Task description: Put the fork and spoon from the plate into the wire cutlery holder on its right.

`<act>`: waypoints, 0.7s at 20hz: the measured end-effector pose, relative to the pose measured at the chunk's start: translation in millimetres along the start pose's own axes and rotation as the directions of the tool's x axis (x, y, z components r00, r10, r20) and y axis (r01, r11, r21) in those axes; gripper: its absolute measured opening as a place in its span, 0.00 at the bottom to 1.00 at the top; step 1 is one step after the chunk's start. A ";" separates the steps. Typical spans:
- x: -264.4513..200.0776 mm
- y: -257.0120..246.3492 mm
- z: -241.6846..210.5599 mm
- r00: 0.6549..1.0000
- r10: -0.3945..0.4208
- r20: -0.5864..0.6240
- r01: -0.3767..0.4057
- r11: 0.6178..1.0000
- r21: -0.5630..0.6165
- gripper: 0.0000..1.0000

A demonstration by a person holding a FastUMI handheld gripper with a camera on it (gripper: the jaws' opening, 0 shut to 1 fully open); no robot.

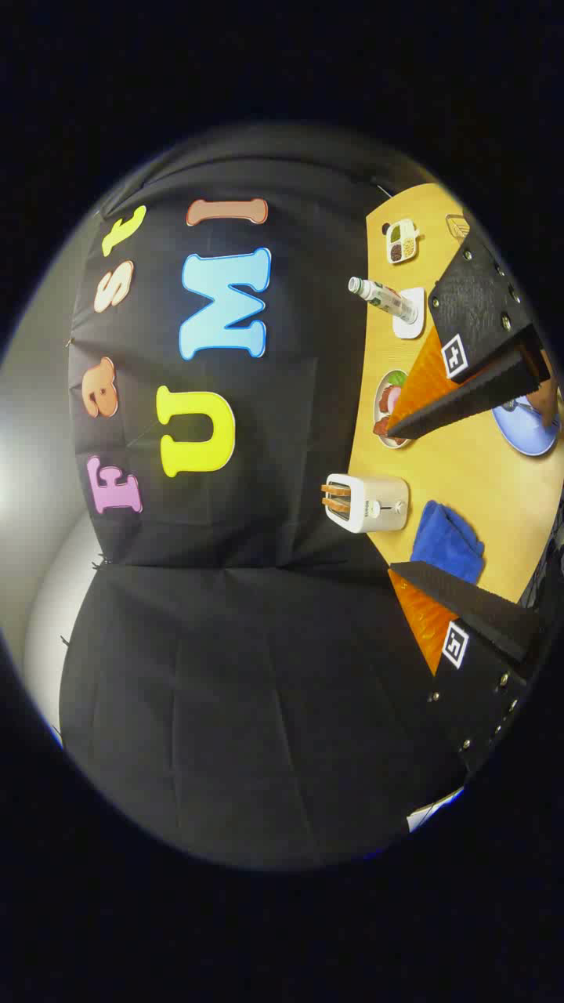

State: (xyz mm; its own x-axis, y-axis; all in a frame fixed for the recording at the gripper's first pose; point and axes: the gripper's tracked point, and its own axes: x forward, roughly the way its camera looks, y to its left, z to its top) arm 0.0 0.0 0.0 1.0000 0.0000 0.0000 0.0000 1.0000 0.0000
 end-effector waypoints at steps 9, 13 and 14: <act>-24.4 -120.2 10.6 0.936 -0.343 0.076 0.347 0.937 -0.047 0.97; -55.5 -170.7 23.6 0.866 -0.481 0.140 0.486 0.874 -0.001 0.97; -63.2 -180.4 19.2 0.850 -0.510 0.133 0.514 0.858 0.001 0.96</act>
State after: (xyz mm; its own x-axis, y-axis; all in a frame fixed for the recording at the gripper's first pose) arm -63.2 -180.4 19.2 0.8500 -0.5096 0.1334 0.5141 0.8578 0.0008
